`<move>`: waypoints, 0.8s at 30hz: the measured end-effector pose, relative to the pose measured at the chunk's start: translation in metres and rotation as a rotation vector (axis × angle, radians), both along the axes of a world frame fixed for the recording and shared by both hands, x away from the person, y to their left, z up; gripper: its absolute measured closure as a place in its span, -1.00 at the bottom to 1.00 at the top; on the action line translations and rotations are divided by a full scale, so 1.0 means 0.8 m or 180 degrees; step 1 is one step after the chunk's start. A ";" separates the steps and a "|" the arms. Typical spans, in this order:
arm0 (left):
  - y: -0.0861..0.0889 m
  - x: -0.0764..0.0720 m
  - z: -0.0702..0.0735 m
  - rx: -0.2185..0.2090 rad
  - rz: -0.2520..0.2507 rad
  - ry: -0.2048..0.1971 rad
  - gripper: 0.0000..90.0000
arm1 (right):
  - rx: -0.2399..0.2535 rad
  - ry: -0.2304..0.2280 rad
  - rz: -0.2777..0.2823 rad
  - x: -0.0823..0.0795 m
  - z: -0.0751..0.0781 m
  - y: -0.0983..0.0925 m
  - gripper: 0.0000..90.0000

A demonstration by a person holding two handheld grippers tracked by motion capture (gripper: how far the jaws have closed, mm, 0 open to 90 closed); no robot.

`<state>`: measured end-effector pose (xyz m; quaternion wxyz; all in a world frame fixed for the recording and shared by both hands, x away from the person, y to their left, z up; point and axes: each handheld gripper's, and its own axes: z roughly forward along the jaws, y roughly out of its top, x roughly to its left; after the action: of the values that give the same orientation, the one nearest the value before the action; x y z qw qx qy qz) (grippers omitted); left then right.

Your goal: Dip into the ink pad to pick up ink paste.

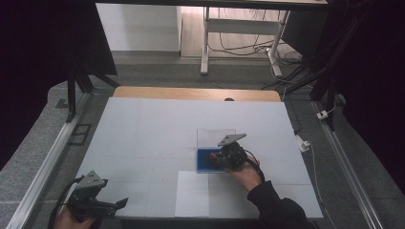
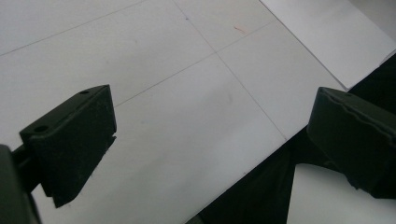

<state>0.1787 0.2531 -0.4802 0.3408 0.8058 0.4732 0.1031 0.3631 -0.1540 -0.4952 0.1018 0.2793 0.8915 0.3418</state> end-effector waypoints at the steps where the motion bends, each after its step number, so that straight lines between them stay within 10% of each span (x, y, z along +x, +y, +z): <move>1: 0.000 0.000 0.000 -0.0001 -0.0003 0.0004 -0.96 | -0.0061 -0.0072 0.0031 -0.003 0.001 0.003 0.79; 24: 0.002 0.000 0.000 -0.0033 -0.0002 -0.0001 -0.96 | -0.0072 -0.0058 0.0058 -0.003 0.006 0.003 0.77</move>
<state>0.1789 0.2546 -0.4800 0.3450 0.8041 0.4735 0.1006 0.3608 -0.1517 -0.4901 0.1099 0.2669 0.8969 0.3351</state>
